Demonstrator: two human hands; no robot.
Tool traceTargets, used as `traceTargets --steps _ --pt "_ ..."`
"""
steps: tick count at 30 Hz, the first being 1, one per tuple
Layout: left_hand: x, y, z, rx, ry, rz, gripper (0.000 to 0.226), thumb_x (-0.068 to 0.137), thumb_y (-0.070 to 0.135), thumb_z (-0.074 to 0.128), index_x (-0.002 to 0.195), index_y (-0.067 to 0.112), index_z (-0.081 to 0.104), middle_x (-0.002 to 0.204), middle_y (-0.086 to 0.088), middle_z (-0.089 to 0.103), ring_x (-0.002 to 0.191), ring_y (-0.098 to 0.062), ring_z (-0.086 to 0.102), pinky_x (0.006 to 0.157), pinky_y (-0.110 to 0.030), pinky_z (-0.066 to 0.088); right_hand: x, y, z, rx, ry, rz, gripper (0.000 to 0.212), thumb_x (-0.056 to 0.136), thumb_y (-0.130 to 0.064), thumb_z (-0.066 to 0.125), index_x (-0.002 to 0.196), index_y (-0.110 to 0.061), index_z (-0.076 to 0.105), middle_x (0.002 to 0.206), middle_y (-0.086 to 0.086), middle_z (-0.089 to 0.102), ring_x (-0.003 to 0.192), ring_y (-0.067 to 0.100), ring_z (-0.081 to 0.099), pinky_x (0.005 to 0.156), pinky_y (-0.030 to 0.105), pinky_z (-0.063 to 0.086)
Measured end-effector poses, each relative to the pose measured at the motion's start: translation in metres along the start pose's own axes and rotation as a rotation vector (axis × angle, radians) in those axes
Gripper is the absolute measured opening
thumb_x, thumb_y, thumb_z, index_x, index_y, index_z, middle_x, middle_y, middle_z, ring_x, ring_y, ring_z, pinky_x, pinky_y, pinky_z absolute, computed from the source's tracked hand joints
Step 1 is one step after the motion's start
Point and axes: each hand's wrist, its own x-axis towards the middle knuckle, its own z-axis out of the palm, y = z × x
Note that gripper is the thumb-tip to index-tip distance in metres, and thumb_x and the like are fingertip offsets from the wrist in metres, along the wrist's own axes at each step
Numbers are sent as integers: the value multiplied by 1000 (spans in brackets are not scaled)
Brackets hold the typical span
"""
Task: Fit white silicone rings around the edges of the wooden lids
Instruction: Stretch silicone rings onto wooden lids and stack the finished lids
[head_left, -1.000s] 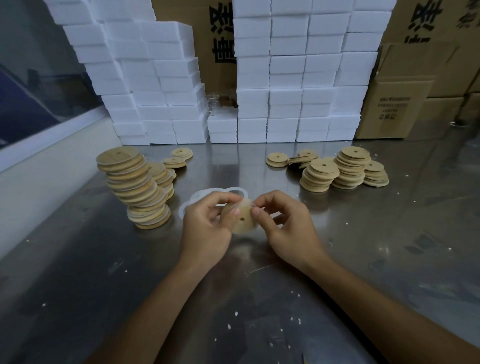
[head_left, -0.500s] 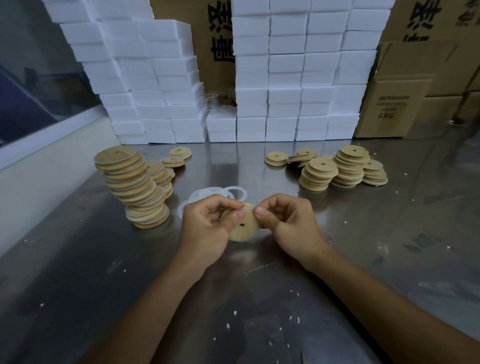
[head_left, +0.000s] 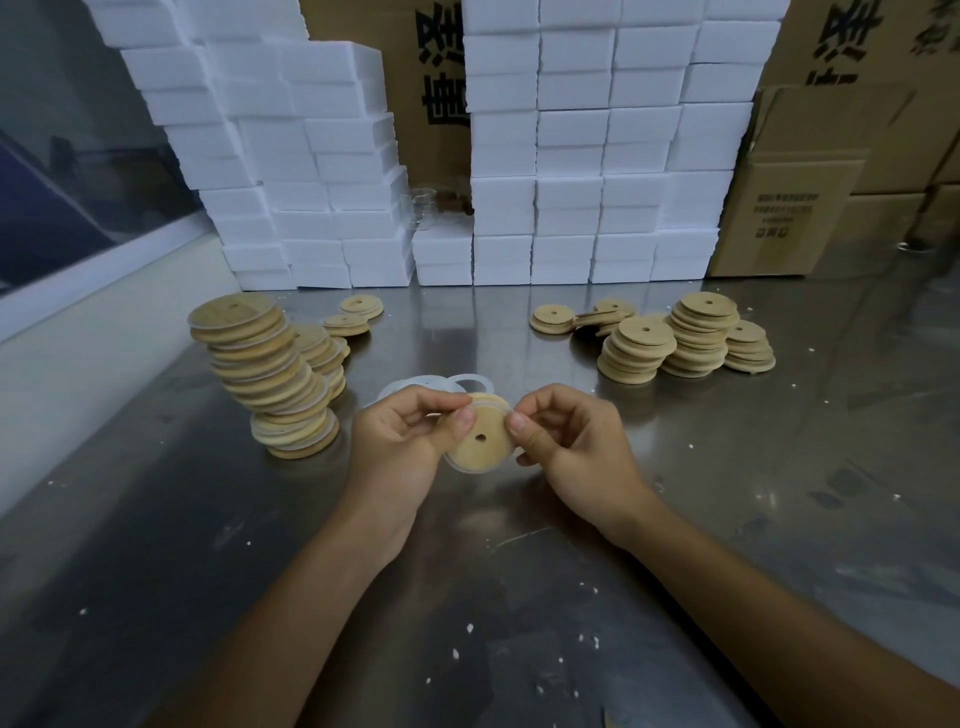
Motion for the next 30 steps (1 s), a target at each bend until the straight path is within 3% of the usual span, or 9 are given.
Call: traceTargets --steps 7,10,16,19,22,26,30 --pt "0 1 -2 158 -53 37 24 78 -3 74 70 19 72 81 -6 76 77 -16 72 72 -24 56 0 -1 0 -39 36 -47 13 93 1 62 84 -8 58 73 1 62 61 14 60 55 31 55" --pt "3 0 -4 287 -35 127 23 78 -5 75 72 16 70 78 -4 74 76 -17 71 73 -26 56 -1 2 1 -171 50 -129 12 93 -3 64 86 -13 61 73 -7 64 65 11 60 60 36 53" --pt "1 -2 -11 728 -125 392 19 79 0 70 71 17 65 74 8 66 76 -7 62 66 -14 48 -3 4 1 -364 70 -242 11 91 -11 67 86 -21 65 82 -14 68 78 10 63 65 25 51" --pt "1 -2 -12 847 -182 502 18 78 3 70 72 18 61 74 12 58 70 -8 56 60 -16 45 -3 4 2 -364 93 -224 13 90 -10 69 84 -22 67 79 -16 68 75 7 63 64 18 47" --pt "1 -2 -15 927 -209 494 17 79 11 69 72 22 58 63 12 51 63 -6 52 56 -18 39 -2 3 2 -340 85 -194 13 89 -10 70 83 -21 68 77 -15 70 73 7 64 64 16 45" --pt "2 -1 -18 1004 -239 495 18 84 18 67 70 25 58 58 14 50 60 -5 51 55 -22 39 -1 2 2 -308 67 -155 11 90 -12 70 83 -20 68 79 -9 71 75 10 65 65 24 50" --pt "1 -2 -15 914 -168 506 17 78 9 70 65 16 63 56 10 55 56 -12 51 52 -23 41 0 3 2 -263 64 -89 8 91 -14 70 88 -20 65 83 -3 72 79 15 68 69 35 54"
